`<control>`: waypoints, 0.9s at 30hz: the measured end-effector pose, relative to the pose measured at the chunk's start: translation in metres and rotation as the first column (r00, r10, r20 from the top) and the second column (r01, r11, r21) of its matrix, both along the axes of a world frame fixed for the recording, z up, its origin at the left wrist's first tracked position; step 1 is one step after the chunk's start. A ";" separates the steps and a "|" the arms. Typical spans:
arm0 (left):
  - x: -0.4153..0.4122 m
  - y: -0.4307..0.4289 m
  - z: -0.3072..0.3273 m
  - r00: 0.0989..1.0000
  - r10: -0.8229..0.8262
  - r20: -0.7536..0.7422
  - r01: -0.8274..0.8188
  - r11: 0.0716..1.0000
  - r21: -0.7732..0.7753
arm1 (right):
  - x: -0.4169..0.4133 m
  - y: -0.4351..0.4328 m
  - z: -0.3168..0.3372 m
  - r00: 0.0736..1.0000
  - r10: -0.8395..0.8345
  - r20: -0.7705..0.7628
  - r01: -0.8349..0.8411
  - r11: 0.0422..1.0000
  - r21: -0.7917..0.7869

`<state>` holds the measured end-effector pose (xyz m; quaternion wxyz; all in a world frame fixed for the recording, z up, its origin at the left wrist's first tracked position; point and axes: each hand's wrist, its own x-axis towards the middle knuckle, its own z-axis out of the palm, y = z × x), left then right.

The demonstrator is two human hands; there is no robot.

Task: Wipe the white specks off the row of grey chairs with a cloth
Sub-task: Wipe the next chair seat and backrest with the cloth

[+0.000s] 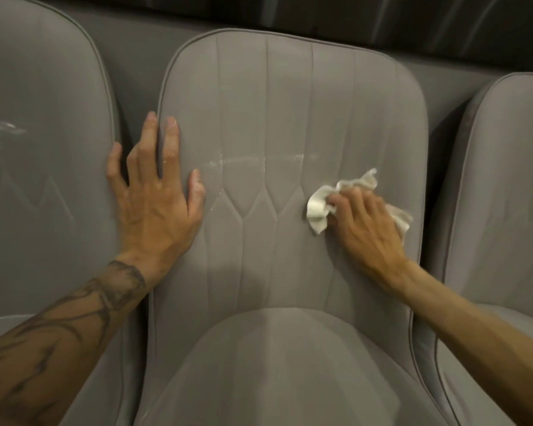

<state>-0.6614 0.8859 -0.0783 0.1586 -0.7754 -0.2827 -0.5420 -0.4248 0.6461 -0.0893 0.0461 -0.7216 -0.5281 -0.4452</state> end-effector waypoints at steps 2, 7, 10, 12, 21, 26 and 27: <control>0.001 0.002 0.000 1.000 -0.005 0.008 0.005 1.000 0.006 | 0.011 0.021 0.042 0.999 0.009 -0.034 -0.001 0.976 0.216; -0.001 0.004 -0.002 1.000 -0.016 0.002 0.016 1.000 0.012 | 0.015 0.053 0.075 0.996 0.023 -0.092 0.029 0.851 0.524; -0.001 0.005 -0.002 1.000 -0.021 0.002 0.021 1.000 0.010 | 0.003 0.039 0.041 0.995 0.055 -0.079 -0.027 0.947 0.319; -0.001 0.004 -0.002 1.000 -0.018 0.001 0.018 1.000 0.005 | 0.009 0.036 0.051 0.996 0.089 -0.033 -0.076 0.959 0.272; 0.000 0.005 -0.004 1.000 0.011 0.014 -0.012 1.000 0.018 | 0.004 0.073 0.074 0.988 0.126 -0.093 -0.055 0.837 0.544; 0.002 0.004 -0.003 1.000 0.002 0.016 -0.002 1.000 0.014 | 0.013 0.078 0.100 0.980 0.199 -0.013 -0.169 0.863 0.476; 0.002 0.004 -0.003 1.000 0.003 0.017 -0.004 1.000 0.018 | 0.017 0.085 0.116 0.980 0.197 -0.014 -0.159 0.829 0.536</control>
